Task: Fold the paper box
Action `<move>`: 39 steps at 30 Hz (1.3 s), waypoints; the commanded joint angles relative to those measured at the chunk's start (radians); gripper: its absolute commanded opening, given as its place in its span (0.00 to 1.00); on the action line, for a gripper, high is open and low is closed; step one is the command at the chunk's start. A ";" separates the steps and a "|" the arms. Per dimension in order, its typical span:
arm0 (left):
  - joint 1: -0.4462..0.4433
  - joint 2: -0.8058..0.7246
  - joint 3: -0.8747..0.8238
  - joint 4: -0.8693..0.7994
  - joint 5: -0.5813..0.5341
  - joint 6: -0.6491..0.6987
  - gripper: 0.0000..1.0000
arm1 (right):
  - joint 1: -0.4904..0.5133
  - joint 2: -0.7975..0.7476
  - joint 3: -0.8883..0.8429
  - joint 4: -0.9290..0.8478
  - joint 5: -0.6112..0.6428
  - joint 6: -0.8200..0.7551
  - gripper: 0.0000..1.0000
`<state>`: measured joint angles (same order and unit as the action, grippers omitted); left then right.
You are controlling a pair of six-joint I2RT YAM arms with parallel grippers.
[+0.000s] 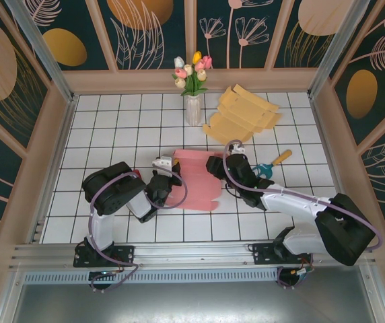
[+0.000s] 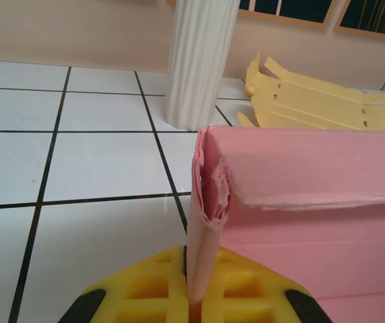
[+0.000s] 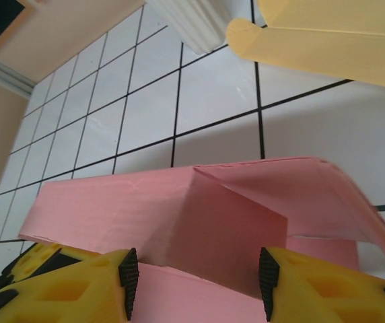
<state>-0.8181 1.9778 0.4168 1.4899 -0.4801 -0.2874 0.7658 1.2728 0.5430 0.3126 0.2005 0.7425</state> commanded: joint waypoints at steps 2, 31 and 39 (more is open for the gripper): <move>0.005 0.018 -0.004 0.072 0.029 -0.035 0.00 | -0.003 0.014 0.032 0.110 -0.062 0.001 0.53; 0.005 0.029 0.036 -0.037 -0.037 -0.102 0.00 | -0.013 0.000 -0.121 0.146 -0.012 -0.160 0.53; 0.004 0.015 0.031 -0.037 -0.009 -0.096 0.00 | -0.065 0.027 -0.154 0.210 -0.043 -0.186 0.52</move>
<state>-0.8135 2.0037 0.4389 1.4532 -0.5014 -0.3691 0.7235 1.2949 0.3923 0.4522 0.1608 0.5819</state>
